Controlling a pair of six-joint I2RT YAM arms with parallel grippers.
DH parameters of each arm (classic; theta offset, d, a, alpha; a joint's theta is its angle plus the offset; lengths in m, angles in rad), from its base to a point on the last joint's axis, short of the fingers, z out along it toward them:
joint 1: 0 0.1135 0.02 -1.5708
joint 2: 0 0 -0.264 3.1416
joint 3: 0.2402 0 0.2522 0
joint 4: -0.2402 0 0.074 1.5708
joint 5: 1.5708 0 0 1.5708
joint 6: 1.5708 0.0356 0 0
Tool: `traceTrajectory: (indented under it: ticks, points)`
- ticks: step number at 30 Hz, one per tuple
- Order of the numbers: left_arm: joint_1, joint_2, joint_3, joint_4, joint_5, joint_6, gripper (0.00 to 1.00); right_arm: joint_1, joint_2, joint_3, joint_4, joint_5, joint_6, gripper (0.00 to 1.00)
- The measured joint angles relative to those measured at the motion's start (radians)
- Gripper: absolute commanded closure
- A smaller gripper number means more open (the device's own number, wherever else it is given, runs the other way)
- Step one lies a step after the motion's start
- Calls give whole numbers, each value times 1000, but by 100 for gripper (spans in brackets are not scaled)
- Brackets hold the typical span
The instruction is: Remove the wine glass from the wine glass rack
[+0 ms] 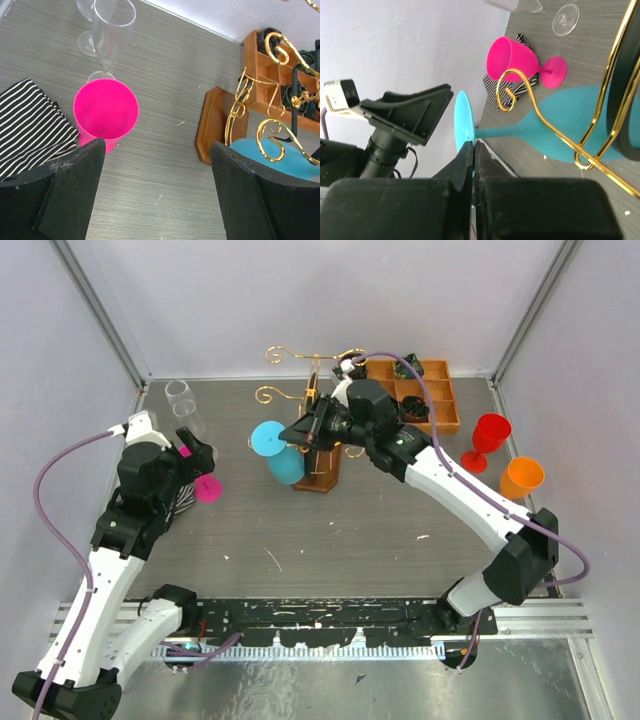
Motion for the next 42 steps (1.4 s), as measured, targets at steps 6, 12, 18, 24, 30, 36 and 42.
traceTrajectory:
  ticks: [6,12,18,24,30,36,42]
  points:
    - [0,-1,21,-2,3,0,8,1,-67,-18,-76,-35,-42,99]
    - [0,-1,21,-11,6,-3,8,2,-160,-68,-145,-54,-113,99]
    - [0,1,21,-16,13,-11,8,31,-218,-72,-260,-41,-226,99]
    - [0,1,21,-23,20,-24,8,167,-200,-66,-404,86,-377,99]
    - [0,-6,21,-40,19,-26,8,397,-96,-29,-557,429,-484,99]
    - [0,-21,21,-48,16,-25,6,576,60,-6,-688,861,-481,99]
    - [0,-37,26,-73,-27,-23,8,660,210,-14,-805,1167,-409,99]
